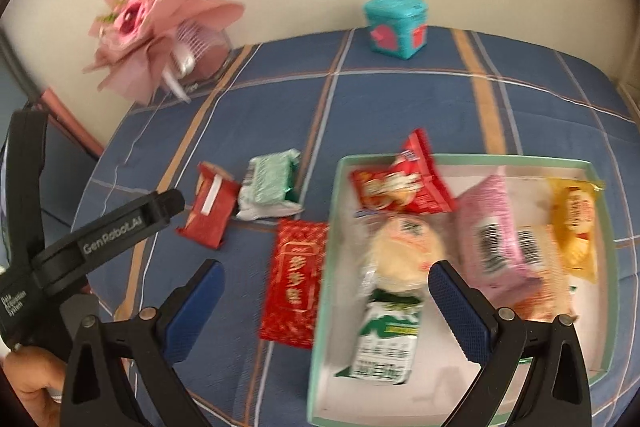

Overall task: Organize snacks
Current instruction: 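Move both open tools back toward the red packet and red biscuit box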

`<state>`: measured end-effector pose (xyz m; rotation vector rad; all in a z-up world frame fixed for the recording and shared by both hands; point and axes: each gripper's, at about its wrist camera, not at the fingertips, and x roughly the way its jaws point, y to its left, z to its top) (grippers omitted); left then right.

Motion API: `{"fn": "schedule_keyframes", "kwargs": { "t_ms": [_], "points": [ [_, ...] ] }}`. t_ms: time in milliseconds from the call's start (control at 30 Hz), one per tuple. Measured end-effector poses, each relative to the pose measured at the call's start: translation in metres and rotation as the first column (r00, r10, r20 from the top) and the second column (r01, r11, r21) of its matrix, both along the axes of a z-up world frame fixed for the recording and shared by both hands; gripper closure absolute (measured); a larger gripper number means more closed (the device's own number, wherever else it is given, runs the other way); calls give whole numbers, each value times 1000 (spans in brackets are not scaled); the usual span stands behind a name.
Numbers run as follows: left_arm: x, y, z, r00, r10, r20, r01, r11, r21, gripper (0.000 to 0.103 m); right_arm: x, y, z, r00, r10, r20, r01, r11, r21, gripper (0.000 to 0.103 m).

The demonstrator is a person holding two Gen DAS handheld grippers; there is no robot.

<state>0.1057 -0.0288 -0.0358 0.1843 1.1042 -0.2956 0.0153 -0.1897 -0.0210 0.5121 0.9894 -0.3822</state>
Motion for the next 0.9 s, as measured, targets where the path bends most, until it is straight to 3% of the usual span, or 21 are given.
{"fn": "schedule_keyframes", "kwargs": {
  "t_ms": [133,367,800,900],
  "points": [
    [2,0,-11,1000,-24,-15,25,998,63,1,12,13,-10,999,36,-22,-36,999,17,0],
    [8,8,-29,997,-4,-78,11,997,79,1,28,27,-29,995,63,-79,-59,997,44,0],
    [22,30,-45,987,55,-148,-50,998,38,1,47,35,-54,989,59,-136,-39,988,148,1],
    [24,34,-46,986,62,-156,-59,998,23,1,49,35,-51,991,51,-122,-33,988,149,6]
  ]
}}
